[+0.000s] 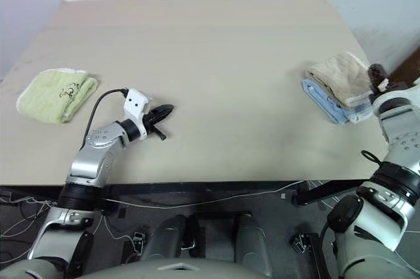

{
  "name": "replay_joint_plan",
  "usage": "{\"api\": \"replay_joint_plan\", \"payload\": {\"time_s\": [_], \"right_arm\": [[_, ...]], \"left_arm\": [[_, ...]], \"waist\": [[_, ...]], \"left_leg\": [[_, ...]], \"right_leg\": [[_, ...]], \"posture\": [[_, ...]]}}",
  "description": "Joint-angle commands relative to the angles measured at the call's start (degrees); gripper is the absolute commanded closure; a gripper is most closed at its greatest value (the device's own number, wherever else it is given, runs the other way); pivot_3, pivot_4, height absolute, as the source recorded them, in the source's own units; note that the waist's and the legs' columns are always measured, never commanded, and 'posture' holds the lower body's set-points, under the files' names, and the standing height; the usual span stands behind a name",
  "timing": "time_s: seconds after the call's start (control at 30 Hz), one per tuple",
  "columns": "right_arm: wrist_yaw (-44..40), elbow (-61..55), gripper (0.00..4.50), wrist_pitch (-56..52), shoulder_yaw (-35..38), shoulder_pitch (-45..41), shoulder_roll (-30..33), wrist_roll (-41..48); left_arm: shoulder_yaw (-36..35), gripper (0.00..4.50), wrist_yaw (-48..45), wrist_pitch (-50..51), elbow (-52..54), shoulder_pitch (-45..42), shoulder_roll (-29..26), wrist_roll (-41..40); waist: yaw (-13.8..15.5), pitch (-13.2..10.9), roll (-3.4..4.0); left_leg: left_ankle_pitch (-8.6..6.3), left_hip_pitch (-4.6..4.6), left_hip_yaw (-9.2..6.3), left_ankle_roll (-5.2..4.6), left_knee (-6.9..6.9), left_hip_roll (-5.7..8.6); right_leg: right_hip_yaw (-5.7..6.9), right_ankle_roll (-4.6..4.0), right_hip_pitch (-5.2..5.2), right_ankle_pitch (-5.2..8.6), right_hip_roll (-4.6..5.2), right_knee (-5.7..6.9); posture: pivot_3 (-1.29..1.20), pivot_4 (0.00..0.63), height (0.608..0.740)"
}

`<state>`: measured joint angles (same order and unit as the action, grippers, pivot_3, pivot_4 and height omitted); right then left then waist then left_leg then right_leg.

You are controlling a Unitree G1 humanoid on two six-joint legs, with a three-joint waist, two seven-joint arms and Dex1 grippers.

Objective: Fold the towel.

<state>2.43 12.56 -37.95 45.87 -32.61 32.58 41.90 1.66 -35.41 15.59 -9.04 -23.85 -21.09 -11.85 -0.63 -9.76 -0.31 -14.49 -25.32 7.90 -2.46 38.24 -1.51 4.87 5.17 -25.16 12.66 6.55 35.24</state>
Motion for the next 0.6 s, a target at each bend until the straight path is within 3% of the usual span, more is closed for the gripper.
{"api": "replay_joint_plan", "payload": {"time_s": [0.03,0.3,0.6], "right_arm": [[-0.45,-9.02,0.03,1.36,-3.97,2.9,1.16,-2.83],[-11.61,-23.16,0.03,7.58,-29.34,6.59,2.16,-16.51],[-22.73,-14.96,0.03,18.61,-48.87,1.79,-7.75,-25.96]], "left_arm": [[0.34,4.42,-0.72,-2.0,-1.25,-2.16,0.35,0.56],[-1.44,4.42,1.03,-4.14,-3.21,-3.07,0.56,1.41],[-4.42,4.42,3.44,-2.69,1.7,1.42,-1.24,0.66]], "waist": [[-0.07,0.0,0.0],[-0.39,0.02,0.04],[0.01,0.02,-0.01]], "left_leg": [[0.0,0.0,0.0,0.0,0.0,0.0],[0.01,0.04,0.0,0.01,0.01,-0.06],[0.0,0.0,-0.04,0.01,0.1,-0.02]], "right_leg": [[0.0,0.0,0.0,0.0,0.0,0.0],[-0.01,0.01,0.0,0.01,-0.06,0.02],[0.03,0.02,0.04,0.0,-0.04,0.01]], "posture": [[0.0,0.15,0.74],[0.0,0.15,0.74],[0.0,0.15,0.74]]}}
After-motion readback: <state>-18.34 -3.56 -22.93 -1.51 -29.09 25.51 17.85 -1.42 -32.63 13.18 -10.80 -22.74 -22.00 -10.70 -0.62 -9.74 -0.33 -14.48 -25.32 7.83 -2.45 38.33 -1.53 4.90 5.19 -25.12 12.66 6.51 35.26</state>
